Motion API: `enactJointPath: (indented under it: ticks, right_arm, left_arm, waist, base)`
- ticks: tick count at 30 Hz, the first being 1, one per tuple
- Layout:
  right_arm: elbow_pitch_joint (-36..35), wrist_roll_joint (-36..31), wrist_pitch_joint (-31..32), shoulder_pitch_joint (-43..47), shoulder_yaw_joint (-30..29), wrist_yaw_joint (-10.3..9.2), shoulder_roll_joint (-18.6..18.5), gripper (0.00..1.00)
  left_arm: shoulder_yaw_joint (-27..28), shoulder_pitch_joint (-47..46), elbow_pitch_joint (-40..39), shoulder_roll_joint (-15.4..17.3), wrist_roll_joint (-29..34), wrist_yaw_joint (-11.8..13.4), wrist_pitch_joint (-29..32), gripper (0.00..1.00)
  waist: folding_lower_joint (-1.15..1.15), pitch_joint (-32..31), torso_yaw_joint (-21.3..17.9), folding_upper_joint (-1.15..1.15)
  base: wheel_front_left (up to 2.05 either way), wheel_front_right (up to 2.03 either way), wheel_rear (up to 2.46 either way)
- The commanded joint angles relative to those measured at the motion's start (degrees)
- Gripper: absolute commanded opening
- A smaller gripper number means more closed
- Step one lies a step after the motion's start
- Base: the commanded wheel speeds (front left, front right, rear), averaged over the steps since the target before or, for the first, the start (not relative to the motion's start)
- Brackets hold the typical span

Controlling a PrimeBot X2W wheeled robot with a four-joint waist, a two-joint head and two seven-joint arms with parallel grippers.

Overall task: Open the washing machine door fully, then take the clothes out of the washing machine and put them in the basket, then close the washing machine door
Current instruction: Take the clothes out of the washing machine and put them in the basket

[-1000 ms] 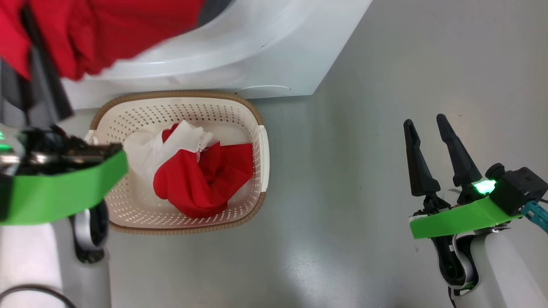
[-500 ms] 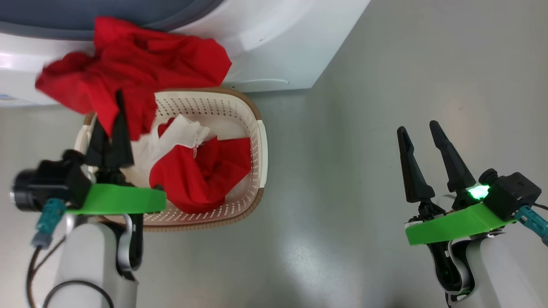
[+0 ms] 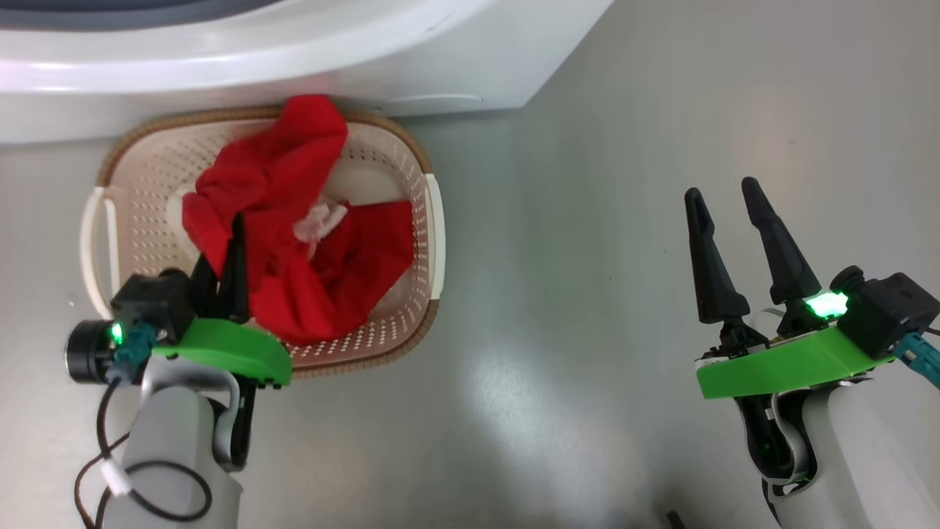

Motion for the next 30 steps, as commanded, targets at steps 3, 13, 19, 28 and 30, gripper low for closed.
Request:
enactJointPath:
  ticks: [3,13,19,28,30]
  right_arm:
    - [-1.50,0.68,-0.36,-0.39,1.15,0.43,0.14,1.00]
    - [-2.14,1.01,-0.36,-1.72,1.02,0.43,0.14,1.00]
    - [-2.40,0.94,-0.36,-2.12,0.68,0.43,0.14,1.00]
    - [-1.82,0.27,-0.36,-2.29,0.17,0.43,0.14,1.00]
    - [-1.65,0.12,-0.36,-2.14,0.24,0.43,0.14,1.00]
  left_arm:
    - [1.61,-1.49,2.88,1.46,1.32,-0.80,-0.29,0.00]
    - [2.32,-6.12,10.05,1.65,3.08,-1.21,-0.29,0.08]
    - [2.86,-8.35,13.67,1.94,3.50,-1.17,-0.29,0.36]
    - [3.44,-8.71,14.25,1.72,2.88,-1.07,-0.29,1.00]
    - [3.62,-8.37,14.17,1.66,2.54,-1.15,-0.29,1.00]
  waist:
    - [0.00,2.68,-0.69,0.00]
    - [0.00,6.63,-1.25,0.00]
    - [0.00,8.00,-1.21,0.00]
    - [0.00,6.84,-0.34,0.00]
    - [0.00,6.04,-0.14,0.00]
  base:
    - [0.00,0.00,0.00]
    - [0.00,0.00,0.00]
    - [0.00,0.00,0.00]
    - [0.00,0.00,0.00]
    - [0.00,0.00,0.00]
